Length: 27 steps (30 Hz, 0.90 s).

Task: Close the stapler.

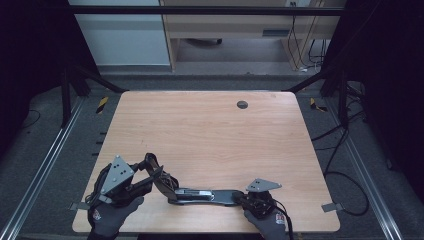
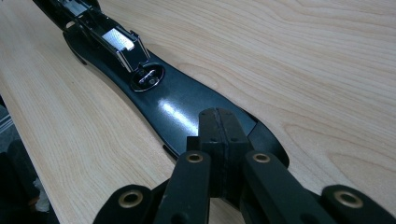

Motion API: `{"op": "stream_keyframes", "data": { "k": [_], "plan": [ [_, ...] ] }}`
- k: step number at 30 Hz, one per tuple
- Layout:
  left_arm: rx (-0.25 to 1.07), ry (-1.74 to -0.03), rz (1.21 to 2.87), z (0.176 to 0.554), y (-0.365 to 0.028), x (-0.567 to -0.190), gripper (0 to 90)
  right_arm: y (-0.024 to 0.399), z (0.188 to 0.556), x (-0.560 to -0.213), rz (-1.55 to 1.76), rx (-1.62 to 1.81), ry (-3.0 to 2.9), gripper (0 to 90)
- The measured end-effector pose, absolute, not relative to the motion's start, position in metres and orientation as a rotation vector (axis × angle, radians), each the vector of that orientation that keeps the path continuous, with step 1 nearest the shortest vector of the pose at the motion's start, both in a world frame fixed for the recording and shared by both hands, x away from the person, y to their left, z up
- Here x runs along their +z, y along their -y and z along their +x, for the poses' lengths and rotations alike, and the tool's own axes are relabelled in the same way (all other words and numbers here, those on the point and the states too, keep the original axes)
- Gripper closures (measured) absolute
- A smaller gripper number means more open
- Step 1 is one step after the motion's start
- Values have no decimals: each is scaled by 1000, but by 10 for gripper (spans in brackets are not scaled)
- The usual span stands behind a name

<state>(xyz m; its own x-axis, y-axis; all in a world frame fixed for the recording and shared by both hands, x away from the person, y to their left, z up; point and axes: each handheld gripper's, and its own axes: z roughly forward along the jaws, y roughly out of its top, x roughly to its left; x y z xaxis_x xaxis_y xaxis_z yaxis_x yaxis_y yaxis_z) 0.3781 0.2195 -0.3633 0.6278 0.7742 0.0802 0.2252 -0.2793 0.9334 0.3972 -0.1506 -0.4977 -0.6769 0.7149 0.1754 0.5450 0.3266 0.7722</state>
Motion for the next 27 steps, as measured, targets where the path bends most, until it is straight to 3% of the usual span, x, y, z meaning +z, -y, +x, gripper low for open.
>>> {"op": "stream_keyframes", "data": {
  "k": [27],
  "plan": [
    [702, -744, 1860, 379, -197, -360, 567, 150, 397, -498, 1150, 1276, -2391, 900]
  ]
}}
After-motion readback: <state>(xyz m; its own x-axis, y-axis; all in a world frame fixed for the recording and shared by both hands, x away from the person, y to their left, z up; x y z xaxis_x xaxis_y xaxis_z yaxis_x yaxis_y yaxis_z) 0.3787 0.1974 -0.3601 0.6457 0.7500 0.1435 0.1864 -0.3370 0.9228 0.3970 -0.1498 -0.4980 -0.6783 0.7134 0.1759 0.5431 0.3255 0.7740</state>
